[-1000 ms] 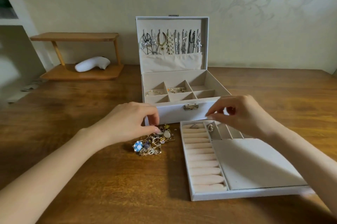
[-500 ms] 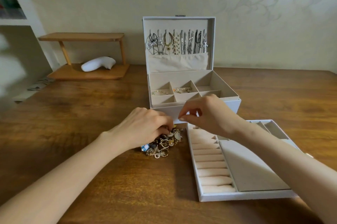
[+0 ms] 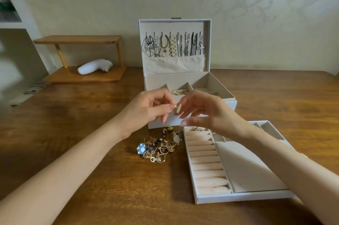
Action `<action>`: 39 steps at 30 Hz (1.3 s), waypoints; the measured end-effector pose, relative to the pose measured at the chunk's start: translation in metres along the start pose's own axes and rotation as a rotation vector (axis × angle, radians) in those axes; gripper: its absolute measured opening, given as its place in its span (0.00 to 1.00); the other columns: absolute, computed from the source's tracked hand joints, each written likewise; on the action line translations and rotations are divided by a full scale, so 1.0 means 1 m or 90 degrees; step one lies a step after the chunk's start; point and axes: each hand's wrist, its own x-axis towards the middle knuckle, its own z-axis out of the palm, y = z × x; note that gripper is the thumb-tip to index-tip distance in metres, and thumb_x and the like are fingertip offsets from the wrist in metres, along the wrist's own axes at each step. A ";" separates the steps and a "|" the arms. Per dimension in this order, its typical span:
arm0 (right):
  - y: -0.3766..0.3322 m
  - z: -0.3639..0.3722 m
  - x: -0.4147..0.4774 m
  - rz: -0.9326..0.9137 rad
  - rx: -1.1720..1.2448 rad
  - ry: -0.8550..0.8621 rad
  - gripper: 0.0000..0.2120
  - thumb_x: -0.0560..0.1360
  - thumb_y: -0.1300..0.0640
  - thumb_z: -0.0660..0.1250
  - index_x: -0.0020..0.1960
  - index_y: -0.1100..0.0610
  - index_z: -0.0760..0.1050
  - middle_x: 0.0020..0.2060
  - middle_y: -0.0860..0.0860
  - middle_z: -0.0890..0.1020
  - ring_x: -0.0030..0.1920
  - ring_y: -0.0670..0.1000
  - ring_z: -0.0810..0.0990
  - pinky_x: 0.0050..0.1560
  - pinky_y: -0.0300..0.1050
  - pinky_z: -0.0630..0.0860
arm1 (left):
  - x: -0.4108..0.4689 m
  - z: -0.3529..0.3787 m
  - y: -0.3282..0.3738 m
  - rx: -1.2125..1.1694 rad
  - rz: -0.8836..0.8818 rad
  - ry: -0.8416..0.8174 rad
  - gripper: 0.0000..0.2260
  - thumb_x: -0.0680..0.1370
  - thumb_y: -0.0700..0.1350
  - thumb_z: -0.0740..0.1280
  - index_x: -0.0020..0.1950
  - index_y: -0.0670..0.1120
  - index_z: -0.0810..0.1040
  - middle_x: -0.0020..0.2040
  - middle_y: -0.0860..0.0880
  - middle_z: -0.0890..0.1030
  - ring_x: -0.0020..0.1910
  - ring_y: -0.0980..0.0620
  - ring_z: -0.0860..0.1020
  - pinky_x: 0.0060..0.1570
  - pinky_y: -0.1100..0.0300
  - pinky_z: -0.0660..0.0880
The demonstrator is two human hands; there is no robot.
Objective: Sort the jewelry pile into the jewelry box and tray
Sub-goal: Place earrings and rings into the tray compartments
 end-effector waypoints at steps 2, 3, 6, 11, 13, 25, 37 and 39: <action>-0.003 0.000 -0.001 -0.011 0.125 0.064 0.14 0.65 0.63 0.74 0.48 0.61 0.75 0.42 0.54 0.83 0.43 0.51 0.83 0.49 0.41 0.79 | 0.002 0.009 0.007 -0.094 -0.028 0.016 0.05 0.78 0.40 0.65 0.42 0.44 0.76 0.28 0.49 0.74 0.26 0.54 0.64 0.24 0.71 0.60; -0.005 -0.002 -0.002 -0.020 0.153 0.089 0.14 0.64 0.63 0.74 0.47 0.62 0.75 0.41 0.56 0.83 0.43 0.52 0.83 0.48 0.41 0.79 | 0.004 0.014 0.009 -0.118 -0.041 0.017 0.04 0.78 0.39 0.64 0.43 0.44 0.76 0.27 0.50 0.74 0.26 0.55 0.64 0.23 0.71 0.59; -0.008 -0.010 -0.006 -0.029 0.154 0.105 0.10 0.64 0.62 0.73 0.43 0.61 0.76 0.39 0.59 0.83 0.42 0.54 0.82 0.48 0.46 0.80 | 0.008 0.023 0.013 -0.168 -0.074 0.008 0.03 0.78 0.39 0.63 0.45 0.43 0.75 0.27 0.51 0.74 0.25 0.56 0.65 0.23 0.71 0.58; -0.008 -0.021 -0.014 0.005 0.112 0.079 0.08 0.63 0.59 0.74 0.40 0.58 0.78 0.39 0.59 0.83 0.40 0.55 0.81 0.48 0.54 0.79 | 0.014 0.033 0.013 -0.143 -0.052 -0.027 0.03 0.79 0.39 0.63 0.48 0.43 0.76 0.30 0.49 0.76 0.25 0.52 0.63 0.24 0.68 0.58; -0.006 -0.022 -0.016 0.018 0.110 0.079 0.08 0.62 0.59 0.74 0.40 0.59 0.78 0.38 0.57 0.83 0.40 0.54 0.81 0.47 0.52 0.79 | 0.016 0.035 0.013 -0.124 -0.053 -0.038 0.03 0.79 0.38 0.62 0.49 0.41 0.76 0.30 0.48 0.77 0.21 0.57 0.63 0.22 0.69 0.59; 0.011 -0.106 -0.086 0.228 -0.114 0.137 0.10 0.68 0.69 0.73 0.38 0.54 0.83 0.31 0.55 0.82 0.32 0.49 0.77 0.37 0.40 0.75 | 0.000 0.088 0.022 0.408 0.126 -0.195 0.20 0.72 0.64 0.66 0.60 0.57 0.71 0.53 0.65 0.68 0.56 0.66 0.63 0.51 0.75 0.59; 0.016 -0.120 -0.164 0.393 -0.337 0.085 0.10 0.66 0.61 0.77 0.36 0.47 0.81 0.28 0.45 0.76 0.28 0.40 0.70 0.30 0.32 0.67 | 0.009 0.124 0.026 0.469 0.111 -0.283 0.35 0.71 0.67 0.65 0.73 0.55 0.59 0.65 0.59 0.59 0.62 0.63 0.55 0.59 0.66 0.54; 0.017 -0.118 -0.163 0.397 -0.326 0.098 0.08 0.67 0.60 0.76 0.36 0.49 0.80 0.28 0.45 0.77 0.27 0.39 0.70 0.29 0.32 0.67 | 0.007 0.124 0.026 0.458 0.103 -0.289 0.35 0.71 0.67 0.64 0.73 0.56 0.58 0.65 0.60 0.59 0.62 0.64 0.54 0.60 0.66 0.54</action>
